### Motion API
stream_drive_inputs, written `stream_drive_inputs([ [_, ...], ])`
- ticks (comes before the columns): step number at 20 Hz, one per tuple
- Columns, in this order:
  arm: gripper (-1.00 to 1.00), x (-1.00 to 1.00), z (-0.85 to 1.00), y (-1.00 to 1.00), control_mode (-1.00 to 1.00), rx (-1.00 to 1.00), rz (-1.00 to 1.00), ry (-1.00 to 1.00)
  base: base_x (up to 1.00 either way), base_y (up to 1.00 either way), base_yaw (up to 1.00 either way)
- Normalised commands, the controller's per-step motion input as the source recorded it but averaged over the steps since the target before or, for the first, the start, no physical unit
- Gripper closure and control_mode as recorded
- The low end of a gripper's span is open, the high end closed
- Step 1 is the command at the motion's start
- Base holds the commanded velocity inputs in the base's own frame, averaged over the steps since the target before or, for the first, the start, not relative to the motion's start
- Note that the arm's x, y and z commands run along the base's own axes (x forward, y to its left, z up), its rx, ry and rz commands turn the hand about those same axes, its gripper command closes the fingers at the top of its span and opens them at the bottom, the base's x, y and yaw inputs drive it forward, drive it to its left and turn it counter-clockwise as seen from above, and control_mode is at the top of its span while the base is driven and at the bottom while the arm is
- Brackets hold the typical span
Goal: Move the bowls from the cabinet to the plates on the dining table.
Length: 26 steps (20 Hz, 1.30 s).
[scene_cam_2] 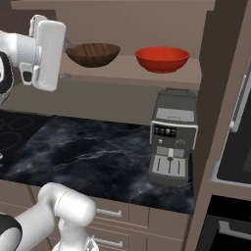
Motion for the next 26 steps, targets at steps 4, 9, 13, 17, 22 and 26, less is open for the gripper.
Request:
stream_drive_inputs([
  [4, -1.0, 0.39, -0.06, -0.04, -1.0, 0.0, 0.01, 0.0, 0.0, 0.0, 0.0],
  [9, -1.0, 0.28, -0.03, -0.04, -1.0, 0.0, 0.07, 0.0, 0.0, 0.0, 0.0],
  [13, -1.0, 0.07, -0.1, -0.05, -1.0, 0.0, 0.05, -0.07, 0.0, 0.0, 0.0],
  [17, -1.0, 0.03, -0.18, -0.11, -1.0, -0.01, 0.0, -0.07, 0.0, 0.0, 0.0],
  [22, -1.0, 0.16, -0.14, -0.07, -1.0, -0.02, 0.0, -0.05, 0.0, 0.0, 0.0],
  [26, -1.0, 0.39, -0.02, -0.03, -1.0, -0.02, 0.0, -0.01, 0.0, 0.0, 0.0],
])
